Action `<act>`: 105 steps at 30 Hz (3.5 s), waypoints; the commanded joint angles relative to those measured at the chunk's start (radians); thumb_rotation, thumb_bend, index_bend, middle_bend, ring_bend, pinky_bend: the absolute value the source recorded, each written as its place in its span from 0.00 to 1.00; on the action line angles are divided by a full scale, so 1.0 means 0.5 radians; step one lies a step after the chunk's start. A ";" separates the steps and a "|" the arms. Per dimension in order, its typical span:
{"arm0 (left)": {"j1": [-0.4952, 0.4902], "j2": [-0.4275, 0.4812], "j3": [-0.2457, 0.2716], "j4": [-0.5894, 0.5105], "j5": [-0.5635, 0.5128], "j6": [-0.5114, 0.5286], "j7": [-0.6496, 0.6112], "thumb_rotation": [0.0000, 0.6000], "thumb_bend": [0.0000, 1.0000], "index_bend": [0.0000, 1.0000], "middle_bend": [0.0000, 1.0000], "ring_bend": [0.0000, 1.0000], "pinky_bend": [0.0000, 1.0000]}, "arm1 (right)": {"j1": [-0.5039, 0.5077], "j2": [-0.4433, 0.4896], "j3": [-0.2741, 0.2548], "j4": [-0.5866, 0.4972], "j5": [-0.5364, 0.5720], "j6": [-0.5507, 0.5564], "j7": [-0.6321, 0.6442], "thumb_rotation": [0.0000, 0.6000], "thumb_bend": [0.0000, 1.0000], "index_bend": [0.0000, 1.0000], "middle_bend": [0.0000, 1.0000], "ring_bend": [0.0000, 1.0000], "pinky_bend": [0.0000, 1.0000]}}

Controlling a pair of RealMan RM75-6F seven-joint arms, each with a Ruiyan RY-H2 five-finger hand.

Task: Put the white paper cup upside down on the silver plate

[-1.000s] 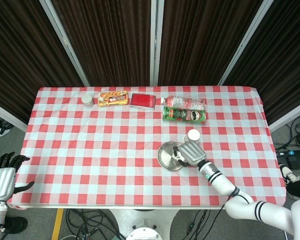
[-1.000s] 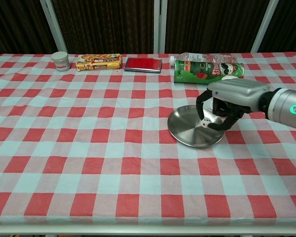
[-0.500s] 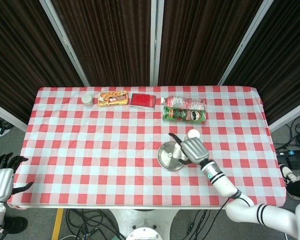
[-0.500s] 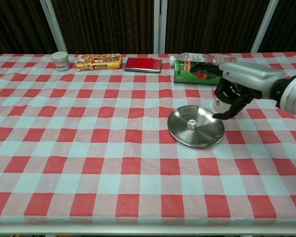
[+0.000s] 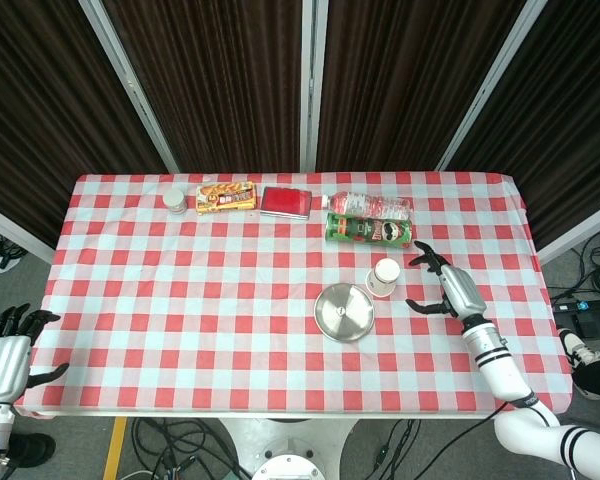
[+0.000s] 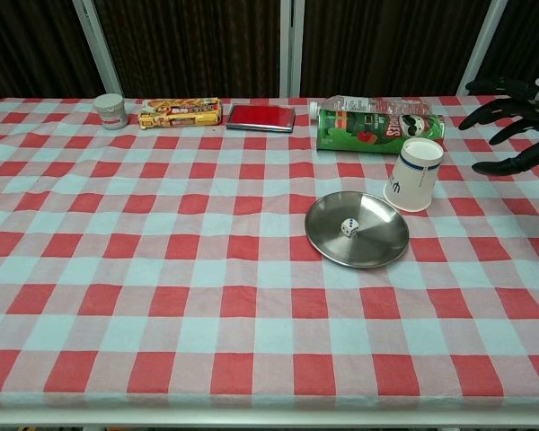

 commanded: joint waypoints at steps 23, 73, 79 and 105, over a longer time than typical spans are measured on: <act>0.006 0.012 0.001 -0.022 -0.037 -0.029 0.022 1.00 0.07 0.28 0.23 0.10 0.08 | 0.278 -0.397 0.131 0.493 0.128 -0.455 0.064 1.00 0.25 0.42 0.24 0.05 0.12; 0.035 -0.033 0.015 0.057 -0.052 -0.041 -0.050 1.00 0.07 0.28 0.23 0.10 0.08 | 0.477 -0.524 -0.187 0.313 -0.458 -0.345 0.205 1.00 0.27 0.44 0.27 0.08 0.07; 0.031 -0.034 0.014 0.057 -0.049 -0.048 -0.044 1.00 0.07 0.28 0.23 0.10 0.08 | 0.497 -0.436 -0.304 0.238 -0.645 -0.276 0.404 1.00 0.28 0.44 0.27 0.08 0.06; 0.038 -0.008 0.005 0.015 -0.062 -0.042 -0.017 1.00 0.07 0.28 0.23 0.10 0.08 | 0.548 -0.495 -0.289 0.440 -0.587 -0.251 0.460 1.00 0.29 0.44 0.28 0.08 0.04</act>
